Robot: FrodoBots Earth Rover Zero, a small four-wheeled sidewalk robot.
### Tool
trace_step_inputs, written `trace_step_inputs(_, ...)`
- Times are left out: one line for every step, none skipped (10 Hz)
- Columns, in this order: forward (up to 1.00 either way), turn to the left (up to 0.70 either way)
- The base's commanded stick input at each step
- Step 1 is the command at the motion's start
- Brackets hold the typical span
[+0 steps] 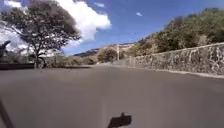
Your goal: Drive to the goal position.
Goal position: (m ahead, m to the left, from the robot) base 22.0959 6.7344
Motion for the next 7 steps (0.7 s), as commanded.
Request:
trace_step_inputs(0.50, 0.00)
trace_step_inputs(0.50, 0.00)
trace_step_inputs(0.50, 0.00)
trace_step_inputs(0.50, 0.00)
trace_step_inputs(0.50, 0.00)
trace_step_inputs(0.50, 0.00)
trace_step_inputs(0.50, 0.00)
